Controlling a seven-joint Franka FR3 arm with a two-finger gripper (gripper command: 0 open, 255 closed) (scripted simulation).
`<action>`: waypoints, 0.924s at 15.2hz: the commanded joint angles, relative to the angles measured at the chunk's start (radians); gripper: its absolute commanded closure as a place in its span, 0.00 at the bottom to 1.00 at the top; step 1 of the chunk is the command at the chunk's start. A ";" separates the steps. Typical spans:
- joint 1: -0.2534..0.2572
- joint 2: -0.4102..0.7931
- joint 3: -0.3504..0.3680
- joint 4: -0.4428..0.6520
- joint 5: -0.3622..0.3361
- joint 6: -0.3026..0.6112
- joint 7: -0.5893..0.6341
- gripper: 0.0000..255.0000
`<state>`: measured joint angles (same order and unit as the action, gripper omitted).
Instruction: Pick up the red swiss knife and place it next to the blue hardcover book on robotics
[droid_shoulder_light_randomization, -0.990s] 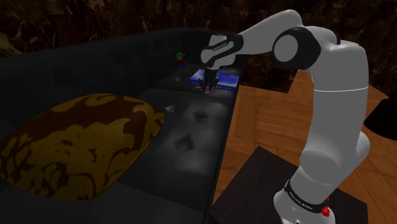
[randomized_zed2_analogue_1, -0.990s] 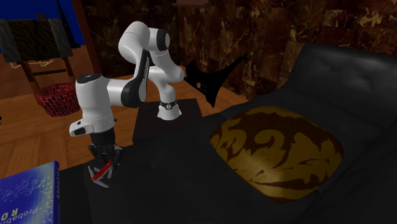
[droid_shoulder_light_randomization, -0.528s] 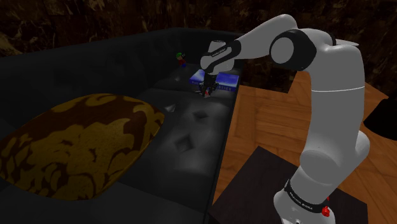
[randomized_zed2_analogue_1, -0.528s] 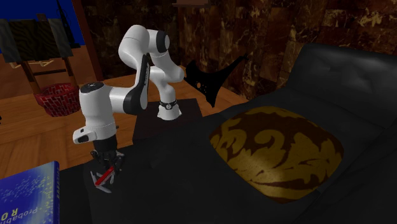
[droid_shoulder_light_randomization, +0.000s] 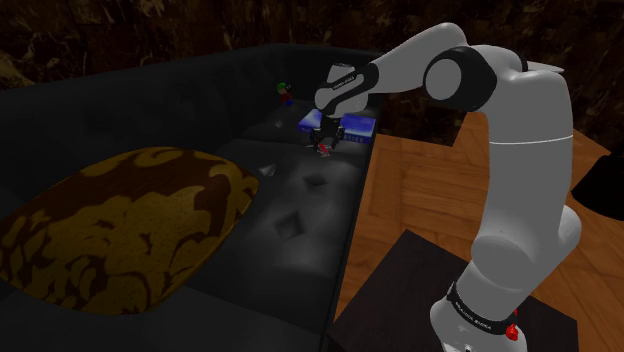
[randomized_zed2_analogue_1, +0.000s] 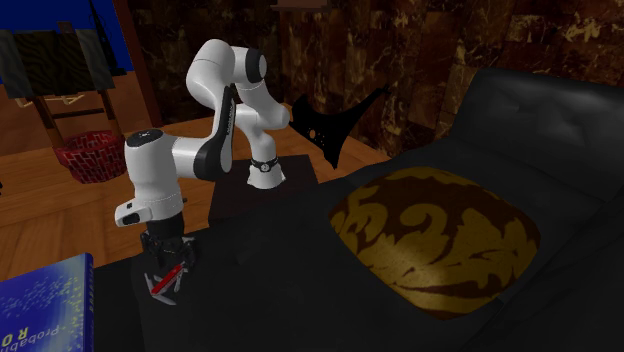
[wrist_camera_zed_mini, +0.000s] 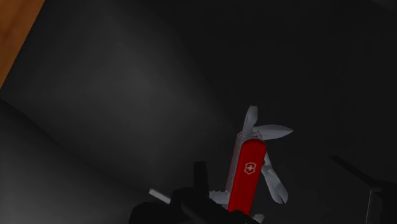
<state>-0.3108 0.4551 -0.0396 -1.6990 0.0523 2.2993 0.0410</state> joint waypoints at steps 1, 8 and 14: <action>0.000 0.000 0.000 0.000 0.000 0.000 0.000 0.00; 0.000 -0.074 -0.003 0.018 -0.005 -0.092 0.003 0.00; 0.000 -0.074 -0.003 0.018 -0.005 -0.092 0.003 0.00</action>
<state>-0.3105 0.3812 -0.0424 -1.6807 0.0472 2.2071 0.0441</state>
